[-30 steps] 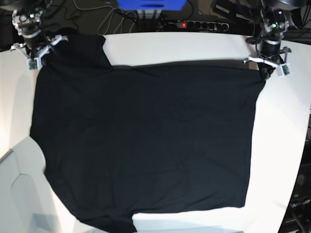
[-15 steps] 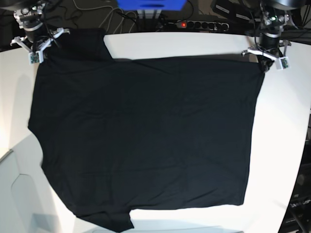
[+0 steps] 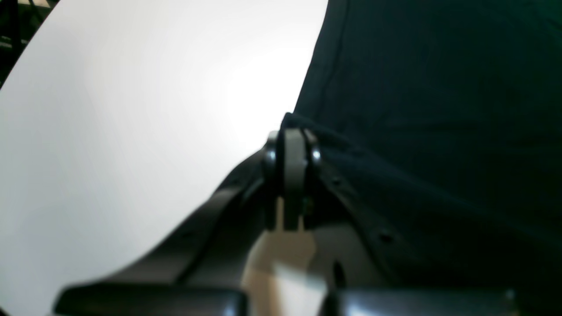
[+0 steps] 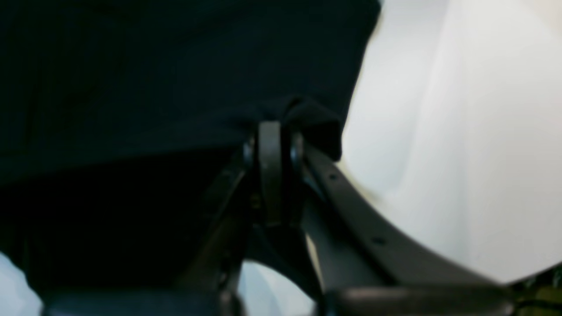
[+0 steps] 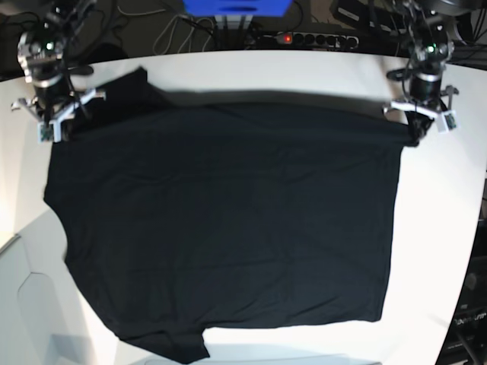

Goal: Fold the T-shirt properly
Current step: 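Pull the gripped shoulder edges apart to stretch the shirt flat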

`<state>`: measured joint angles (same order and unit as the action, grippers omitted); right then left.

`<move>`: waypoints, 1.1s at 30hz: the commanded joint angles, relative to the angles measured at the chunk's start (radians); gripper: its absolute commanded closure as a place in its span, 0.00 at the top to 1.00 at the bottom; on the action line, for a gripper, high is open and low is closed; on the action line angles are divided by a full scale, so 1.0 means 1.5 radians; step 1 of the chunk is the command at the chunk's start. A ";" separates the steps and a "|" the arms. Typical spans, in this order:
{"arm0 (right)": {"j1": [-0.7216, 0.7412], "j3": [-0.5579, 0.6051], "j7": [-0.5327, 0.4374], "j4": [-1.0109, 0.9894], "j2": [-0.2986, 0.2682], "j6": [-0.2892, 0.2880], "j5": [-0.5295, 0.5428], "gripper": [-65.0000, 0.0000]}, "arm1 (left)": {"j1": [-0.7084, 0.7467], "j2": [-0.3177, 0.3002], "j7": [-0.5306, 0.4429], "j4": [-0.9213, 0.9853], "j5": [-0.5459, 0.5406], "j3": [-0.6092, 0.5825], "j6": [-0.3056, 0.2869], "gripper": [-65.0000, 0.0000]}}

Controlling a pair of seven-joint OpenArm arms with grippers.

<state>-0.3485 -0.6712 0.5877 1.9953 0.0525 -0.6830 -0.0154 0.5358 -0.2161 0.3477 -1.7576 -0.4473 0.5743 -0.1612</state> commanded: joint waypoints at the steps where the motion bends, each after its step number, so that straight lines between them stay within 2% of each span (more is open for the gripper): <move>1: 0.011 -0.001 -0.016 0.009 -0.006 -0.010 0.009 0.00 | -0.010 -0.008 -0.020 -0.011 -0.001 0.006 0.003 0.00; 10: 0.118 0.068 -0.016 -0.006 -0.025 -0.010 0.006 0.00 | -0.093 -0.008 -0.020 0.017 -0.001 0.006 0.003 0.00; 14: 0.174 0.075 -0.016 -0.042 -0.030 -0.010 0.006 0.00 | -0.131 -0.008 -0.020 0.046 -0.001 0.006 0.003 0.00; 23: 0.288 0.075 -0.016 -0.177 -0.077 -0.010 0.006 0.00 | -0.181 -0.008 -0.020 0.065 -0.001 0.005 0.003 0.00; 33: 0.400 0.076 -0.016 -0.311 -0.078 -0.010 0.006 0.00 | -0.209 -0.008 -0.020 0.107 -0.001 0.004 0.003 0.01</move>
<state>0.2306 -0.5598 0.5900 1.5127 -0.0532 -0.6834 -0.0208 0.2287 -0.2134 0.3477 -1.5787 -0.4458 0.5743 -0.1604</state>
